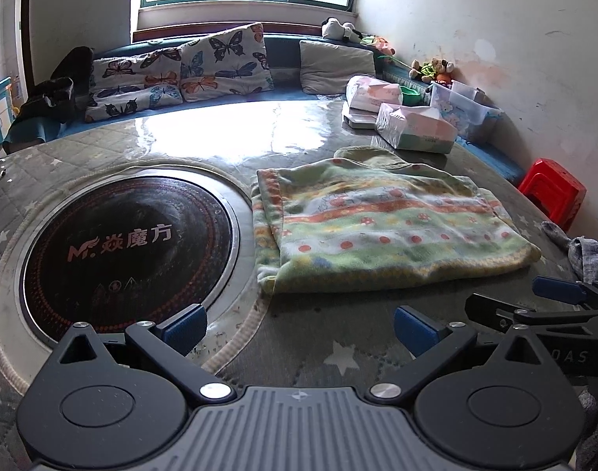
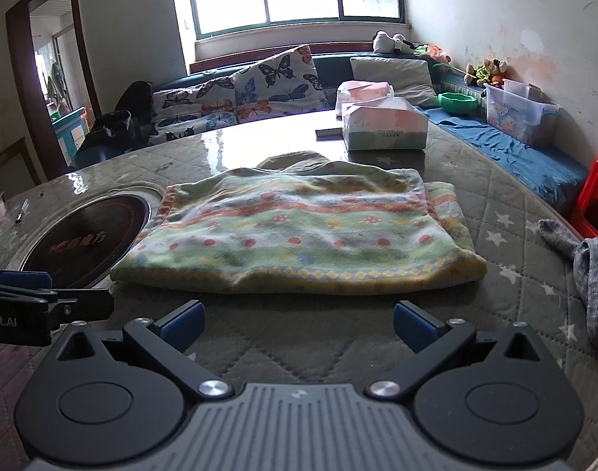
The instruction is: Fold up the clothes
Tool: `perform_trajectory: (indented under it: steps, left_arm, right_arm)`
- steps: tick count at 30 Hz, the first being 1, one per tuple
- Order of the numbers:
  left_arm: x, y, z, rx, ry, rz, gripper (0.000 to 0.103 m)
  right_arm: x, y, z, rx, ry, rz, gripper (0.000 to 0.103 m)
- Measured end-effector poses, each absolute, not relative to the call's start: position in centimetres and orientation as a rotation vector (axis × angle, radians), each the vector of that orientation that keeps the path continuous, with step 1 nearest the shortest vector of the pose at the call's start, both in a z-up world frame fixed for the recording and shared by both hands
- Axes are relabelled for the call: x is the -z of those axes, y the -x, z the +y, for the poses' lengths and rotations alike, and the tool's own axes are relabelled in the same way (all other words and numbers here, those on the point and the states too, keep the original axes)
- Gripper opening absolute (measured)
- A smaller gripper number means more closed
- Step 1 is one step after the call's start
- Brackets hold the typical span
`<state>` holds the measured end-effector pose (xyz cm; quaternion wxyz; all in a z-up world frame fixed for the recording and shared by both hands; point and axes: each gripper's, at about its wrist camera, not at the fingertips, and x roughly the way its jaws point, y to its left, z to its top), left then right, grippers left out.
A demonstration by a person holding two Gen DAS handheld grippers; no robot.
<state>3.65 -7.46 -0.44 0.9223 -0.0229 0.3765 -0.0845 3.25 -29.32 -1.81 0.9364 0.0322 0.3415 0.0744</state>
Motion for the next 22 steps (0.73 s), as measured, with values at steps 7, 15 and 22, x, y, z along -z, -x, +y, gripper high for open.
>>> perform_trajectory:
  steps: [7,15,22]
  left_arm:
    - [0.4,-2.5,-7.6,0.180,0.043,0.765,0.103]
    - [0.1,-1.4,-7.9,0.191,0.046,0.750,0.103]
    - [-0.3,-0.6,-8.2,0.204,0.036,0.734,0.103]
  right_arm:
    - [1.7,-2.3,-28.9,-0.160,-0.067,0.690,0.103]
    - [1.5,-1.4,-28.6,-0.160,-0.068,0.680,0.103]
    - [1.3,-0.8,-28.4,-0.163,-0.071,0.671,0.103]
